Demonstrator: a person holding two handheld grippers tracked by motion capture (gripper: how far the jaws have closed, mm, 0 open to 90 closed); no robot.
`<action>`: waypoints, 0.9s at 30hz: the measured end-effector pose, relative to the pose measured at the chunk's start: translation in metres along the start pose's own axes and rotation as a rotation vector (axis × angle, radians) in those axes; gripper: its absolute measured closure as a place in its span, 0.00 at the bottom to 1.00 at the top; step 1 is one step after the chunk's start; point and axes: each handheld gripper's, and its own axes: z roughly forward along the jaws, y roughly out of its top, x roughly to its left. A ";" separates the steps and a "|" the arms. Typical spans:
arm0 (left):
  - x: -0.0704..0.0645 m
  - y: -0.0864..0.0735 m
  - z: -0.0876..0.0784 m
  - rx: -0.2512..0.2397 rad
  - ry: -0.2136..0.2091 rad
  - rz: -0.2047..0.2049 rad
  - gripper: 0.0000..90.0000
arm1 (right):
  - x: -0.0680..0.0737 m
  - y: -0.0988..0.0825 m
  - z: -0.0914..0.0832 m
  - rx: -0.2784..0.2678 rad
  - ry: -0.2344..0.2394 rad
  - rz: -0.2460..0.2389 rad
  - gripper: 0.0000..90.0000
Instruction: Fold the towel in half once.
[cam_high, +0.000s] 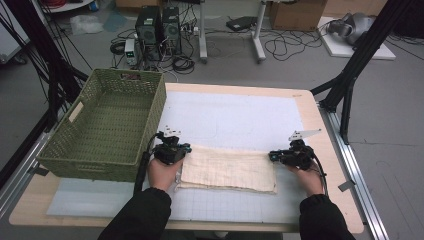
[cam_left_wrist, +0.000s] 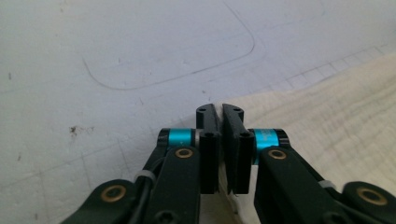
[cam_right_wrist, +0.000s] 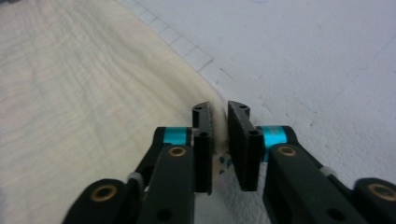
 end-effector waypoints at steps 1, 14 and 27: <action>0.001 0.001 -0.001 -0.005 -0.008 0.001 0.88 | 0.000 0.000 -0.002 -0.009 -0.002 0.005 0.80; 0.001 0.027 -0.012 -0.049 -0.051 0.046 0.68 | 0.003 0.016 -0.010 -0.044 0.004 0.023 0.52; 0.003 0.024 -0.009 -0.012 -0.054 0.075 0.65 | 0.012 0.017 0.000 -0.032 0.016 0.017 0.47</action>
